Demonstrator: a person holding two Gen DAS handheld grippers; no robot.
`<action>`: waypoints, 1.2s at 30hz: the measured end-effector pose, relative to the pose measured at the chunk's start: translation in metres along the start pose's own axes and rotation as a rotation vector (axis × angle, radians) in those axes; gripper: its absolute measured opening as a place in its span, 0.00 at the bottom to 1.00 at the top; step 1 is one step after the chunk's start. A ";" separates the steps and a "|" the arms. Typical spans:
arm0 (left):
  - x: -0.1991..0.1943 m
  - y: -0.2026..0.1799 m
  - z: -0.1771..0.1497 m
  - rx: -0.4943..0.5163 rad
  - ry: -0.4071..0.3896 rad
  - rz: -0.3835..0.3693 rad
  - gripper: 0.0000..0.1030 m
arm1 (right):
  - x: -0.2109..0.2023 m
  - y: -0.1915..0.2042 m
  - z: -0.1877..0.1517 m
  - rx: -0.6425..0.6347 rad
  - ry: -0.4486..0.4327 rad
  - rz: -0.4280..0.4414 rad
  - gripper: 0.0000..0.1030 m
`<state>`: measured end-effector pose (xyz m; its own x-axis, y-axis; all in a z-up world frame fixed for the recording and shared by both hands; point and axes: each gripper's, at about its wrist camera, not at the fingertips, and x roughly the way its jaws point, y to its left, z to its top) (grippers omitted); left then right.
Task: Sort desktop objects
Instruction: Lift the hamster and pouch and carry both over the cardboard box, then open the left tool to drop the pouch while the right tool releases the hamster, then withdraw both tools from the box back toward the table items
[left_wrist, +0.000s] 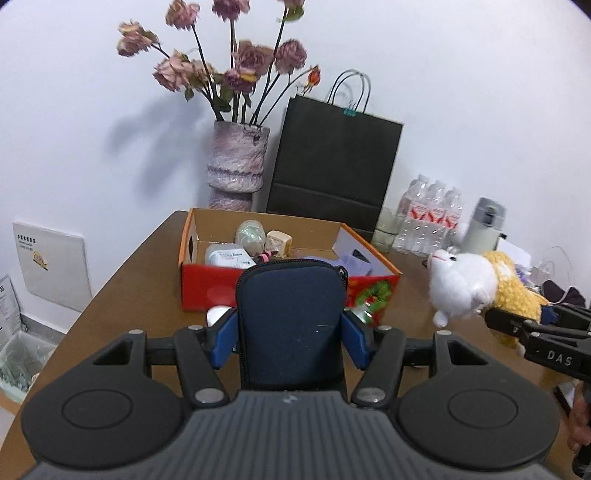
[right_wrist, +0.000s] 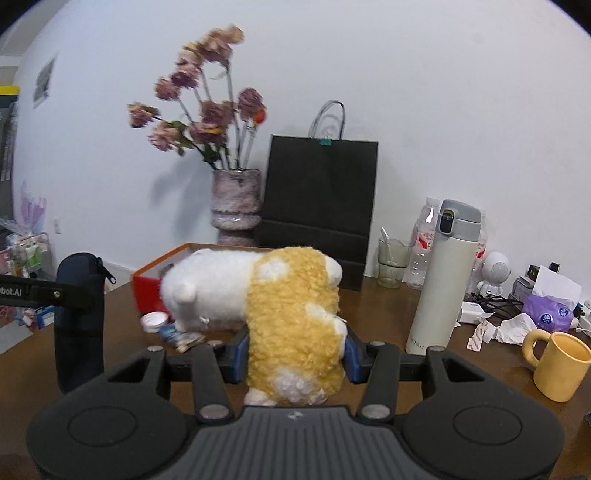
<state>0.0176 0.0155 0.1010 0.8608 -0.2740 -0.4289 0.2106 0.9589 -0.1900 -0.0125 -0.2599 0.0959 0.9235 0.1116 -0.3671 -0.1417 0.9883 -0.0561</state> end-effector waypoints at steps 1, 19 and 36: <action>0.013 0.002 0.005 0.001 0.009 -0.002 0.59 | 0.012 -0.002 0.004 0.009 0.004 0.006 0.46; 0.207 0.064 0.136 -0.015 0.163 0.044 0.98 | 0.262 -0.027 0.109 0.139 0.197 0.026 0.83; 0.067 0.022 0.055 -0.012 0.063 0.096 1.00 | 0.121 0.011 0.050 0.114 0.162 0.109 0.88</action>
<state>0.1055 0.0226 0.1162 0.8457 -0.1853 -0.5005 0.1224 0.9801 -0.1561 0.1159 -0.2301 0.0970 0.8343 0.2091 -0.5101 -0.1875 0.9777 0.0942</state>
